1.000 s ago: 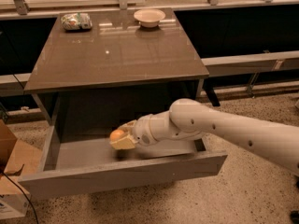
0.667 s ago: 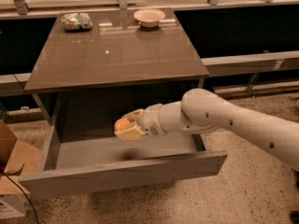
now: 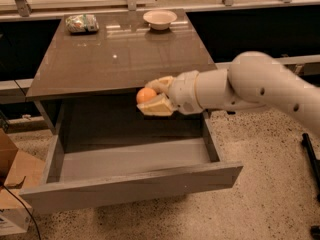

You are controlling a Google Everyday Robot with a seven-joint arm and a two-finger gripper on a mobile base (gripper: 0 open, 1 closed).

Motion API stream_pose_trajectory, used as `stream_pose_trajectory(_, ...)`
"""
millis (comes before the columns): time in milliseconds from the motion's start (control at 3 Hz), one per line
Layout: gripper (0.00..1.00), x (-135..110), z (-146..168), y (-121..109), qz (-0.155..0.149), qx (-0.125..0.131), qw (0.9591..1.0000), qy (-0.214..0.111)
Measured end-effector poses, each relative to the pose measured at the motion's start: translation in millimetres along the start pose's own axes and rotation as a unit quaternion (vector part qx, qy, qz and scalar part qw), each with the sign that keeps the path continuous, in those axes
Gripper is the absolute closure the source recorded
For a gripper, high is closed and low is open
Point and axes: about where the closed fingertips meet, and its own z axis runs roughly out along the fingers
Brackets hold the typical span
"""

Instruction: Pick orange from top drawer and place on counter

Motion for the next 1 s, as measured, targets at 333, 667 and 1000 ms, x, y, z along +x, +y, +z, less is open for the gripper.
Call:
stream_pose_trajectory(333, 1.0, -41, -19, -41, -0.051, 0.02, 0.9983, 0.017)
stream_pose_trajectory(667, 1.0, -65, -7, -89, -0.082, 0.025, 0.9958, 0.032)
stream_pose_trajectory(1000, 1.0, -80, 18, -130, -0.098, 0.021, 0.9943, 0.035)
